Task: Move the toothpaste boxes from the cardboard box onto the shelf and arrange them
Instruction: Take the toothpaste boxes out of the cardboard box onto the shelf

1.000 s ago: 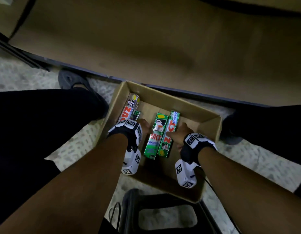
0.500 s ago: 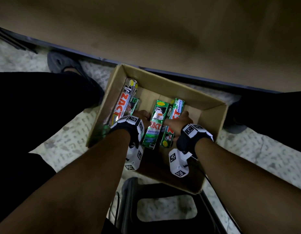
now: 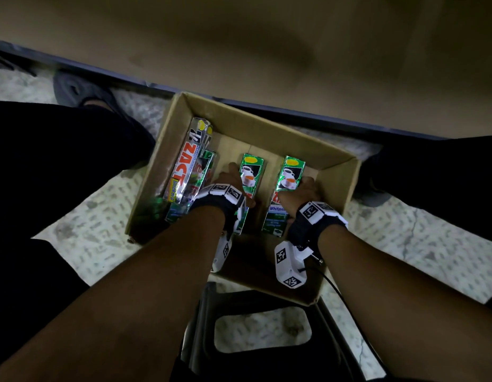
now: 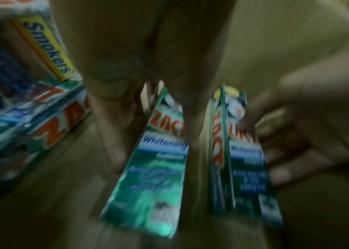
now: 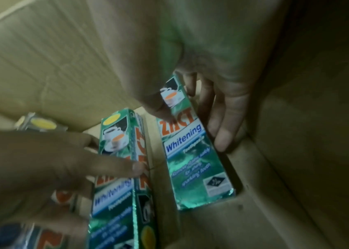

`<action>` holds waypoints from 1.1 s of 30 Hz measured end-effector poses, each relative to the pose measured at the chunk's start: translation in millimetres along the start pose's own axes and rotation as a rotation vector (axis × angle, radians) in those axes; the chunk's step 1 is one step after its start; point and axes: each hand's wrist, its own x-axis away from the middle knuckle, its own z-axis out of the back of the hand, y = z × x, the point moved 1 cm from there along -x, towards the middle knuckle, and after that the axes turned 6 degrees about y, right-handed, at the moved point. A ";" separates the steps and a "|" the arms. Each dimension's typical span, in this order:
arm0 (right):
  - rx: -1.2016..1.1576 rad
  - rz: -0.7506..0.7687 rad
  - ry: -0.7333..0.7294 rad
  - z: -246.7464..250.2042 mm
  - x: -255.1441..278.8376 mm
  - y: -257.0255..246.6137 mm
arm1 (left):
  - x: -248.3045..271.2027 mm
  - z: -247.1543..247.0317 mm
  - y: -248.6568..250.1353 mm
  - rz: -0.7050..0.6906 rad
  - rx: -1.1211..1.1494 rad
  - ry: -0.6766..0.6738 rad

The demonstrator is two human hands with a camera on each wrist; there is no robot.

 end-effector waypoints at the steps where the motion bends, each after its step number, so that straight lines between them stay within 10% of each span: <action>1: 0.001 0.009 0.006 0.2 2.2 -0.9 | 0.6 0.0 -1.6 -0.007 0.024 -0.010; 33: -0.009 0.279 0.021 52.5 56.2 -16.9 | 80.8 82.7 21.2 -0.036 0.098 0.149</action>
